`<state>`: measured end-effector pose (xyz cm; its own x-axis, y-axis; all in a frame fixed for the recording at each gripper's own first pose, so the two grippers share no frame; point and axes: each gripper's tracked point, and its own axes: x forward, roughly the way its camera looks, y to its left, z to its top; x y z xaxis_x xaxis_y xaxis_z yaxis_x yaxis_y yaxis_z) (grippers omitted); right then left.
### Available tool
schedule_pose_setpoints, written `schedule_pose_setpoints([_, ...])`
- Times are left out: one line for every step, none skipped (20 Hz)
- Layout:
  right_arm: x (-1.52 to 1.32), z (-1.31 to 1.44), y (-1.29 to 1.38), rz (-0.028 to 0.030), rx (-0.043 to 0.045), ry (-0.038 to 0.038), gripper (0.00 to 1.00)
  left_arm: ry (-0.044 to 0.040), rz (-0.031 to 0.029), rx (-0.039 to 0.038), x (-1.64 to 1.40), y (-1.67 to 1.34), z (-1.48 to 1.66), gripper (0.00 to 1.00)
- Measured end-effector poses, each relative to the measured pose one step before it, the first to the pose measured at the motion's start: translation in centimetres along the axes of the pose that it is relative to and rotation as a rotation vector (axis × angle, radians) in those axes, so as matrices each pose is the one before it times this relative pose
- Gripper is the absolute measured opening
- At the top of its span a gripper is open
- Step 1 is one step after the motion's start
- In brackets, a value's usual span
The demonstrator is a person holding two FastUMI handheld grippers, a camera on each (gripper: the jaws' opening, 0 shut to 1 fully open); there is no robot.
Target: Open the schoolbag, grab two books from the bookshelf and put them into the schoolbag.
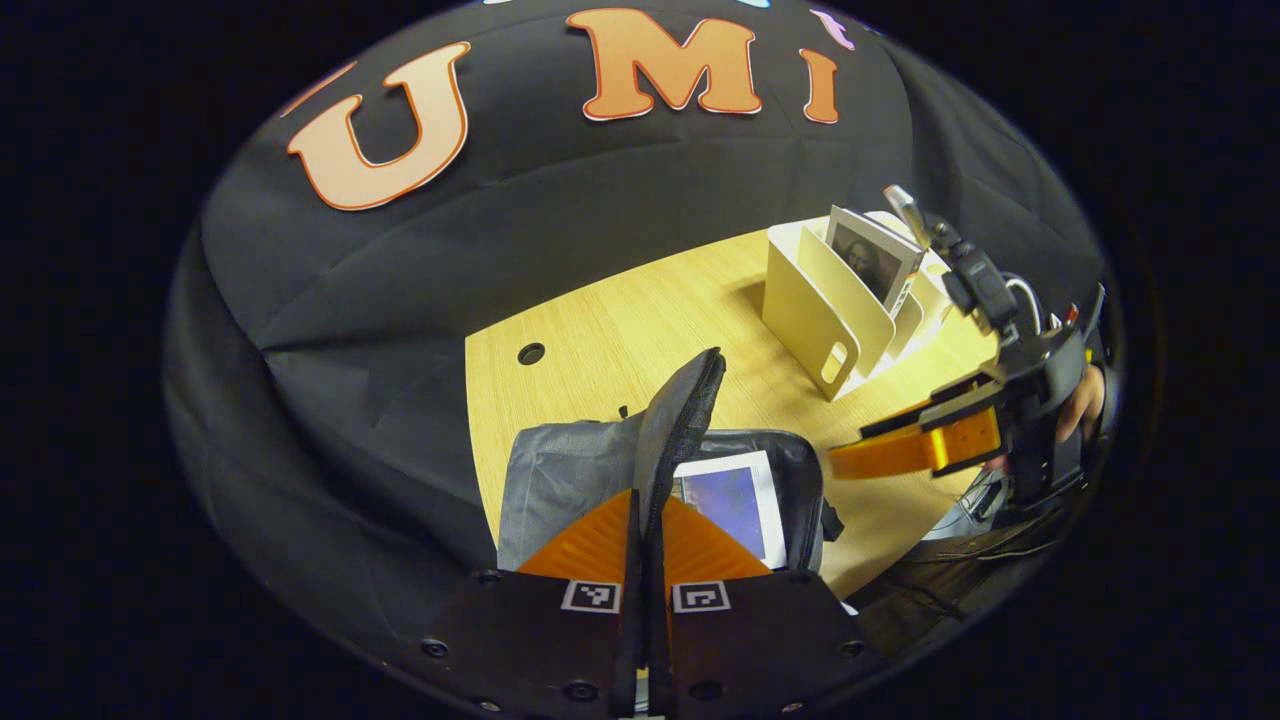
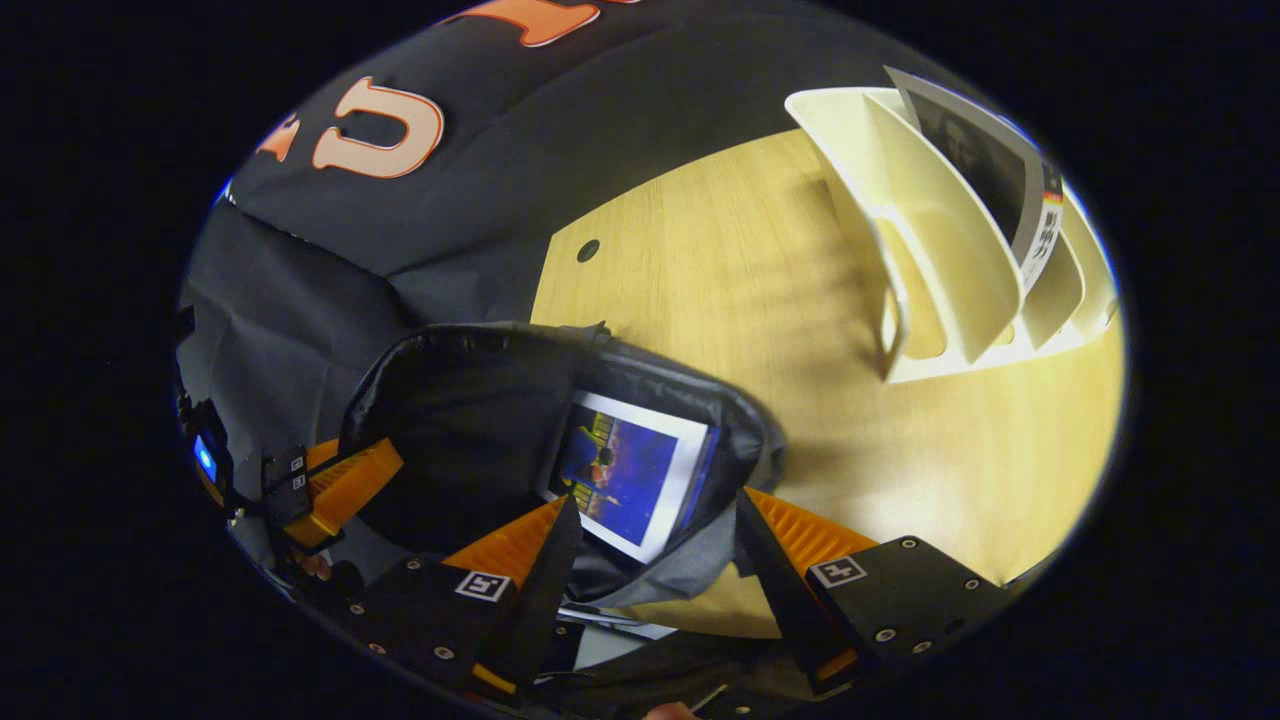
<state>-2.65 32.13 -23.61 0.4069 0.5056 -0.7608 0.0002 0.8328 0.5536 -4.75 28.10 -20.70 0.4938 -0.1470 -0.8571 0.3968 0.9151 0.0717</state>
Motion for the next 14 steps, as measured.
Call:
schedule_pose_setpoints([-1.022, 0.595, -0.956, -0.02678, -0.01747, -0.00284, 0.93, 0.00248, 0.00221, -0.00526, 0.051, -0.14, -0.12, 0.05])
schedule_pose_setpoints([-1.016, 0.745, -1.015, -0.02075, -0.01535, 0.00068, 0.93, -0.00008, 0.00475, -0.00369, 0.143, 0.008, -0.11, 0.05])
schedule_pose_setpoints([-1.082, 0.591, -1.077, -0.02487, -0.0116, 0.00016, 0.93, 0.00326, 0.00251, -0.00381, 0.131, -0.113, -0.069, 0.05])
schedule_pose_setpoints([-0.959, 0.81, -0.931, -0.01726, -0.01113, -0.0034, 0.94, 0.00152, 0.00491, -0.00074, 0.101, -0.066, -0.102, 0.05])
schedule_pose_setpoints([-0.85, 0.585, -0.85, -0.02072, -0.01138, -0.00011, 0.94, 0.00337, 0.00581, -0.00352, 0.086, -0.076, 0.013, 0.05])
schedule_pose_setpoints([-0.986, 0.624, -0.873, -0.01317, -0.01754, 0.00342, 0.94, 0.00105, 0.00443, -0.00118, 0.004, -0.142, 0.004, 0.05])
schedule_pose_setpoints([-0.945, 0.741, -0.756, -0.01446, -0.01267, -0.00034, 0.94, 0.0032, 0.00603, -0.00348, 0.182, -0.006, -0.059, 0.05])
schedule_pose_setpoints([-0.851, 0.777, -0.902, -0.01303, -0.01535, -0.00198, 0.95, 0.00123, 0.00457, -0.00251, -0.093, -0.153, -0.08, 0.05])
schedule_pose_setpoints([-0.866, 0.812, -0.804, -0.01064, -0.01428, -0.00178, 0.95, 0.00171, 0.00522, -0.00682, 0.134, -0.015, 0.111, 0.05])
schedule_pose_setpoints([-0.723, 0.853, -1.046, -0.01511, -0.01196, -0.00262, 0.95, 0.00245, 0.00246, -0.00675, 0.055, -0.045, -0.109, 0.05])
schedule_pose_setpoints([-0.706, 0.975, -0.911, -0.01154, -0.00992, -0.00451, 0.96, 0.0028, 0.00451, -0.00569, 0.016, -0.186, -0.07, 0.05])
schedule_pose_setpoints([-0.694, 0.915, -1.157, -0.01724, -0.01333, -0.00233, 0.96, 0.00406, 0.00301, -0.00441, 0.195, -0.236, -0.045, 0.05])
schedule_pose_setpoints([-0.461, 0.782, -1.156, -0.02173, -0.01207, -0.00179, 0.96, 0.00441, 0.00496, -0.0057, 0.046, -0.227, -0.038, 0.05])
schedule_pose_setpoints([-0.454, 0.953, -1.105, -0.01768, -0.0086, -0.00512, 0.96, 0.00504, 0.00292, -0.00534, 0.105, -0.118, -0.156, 0.05])
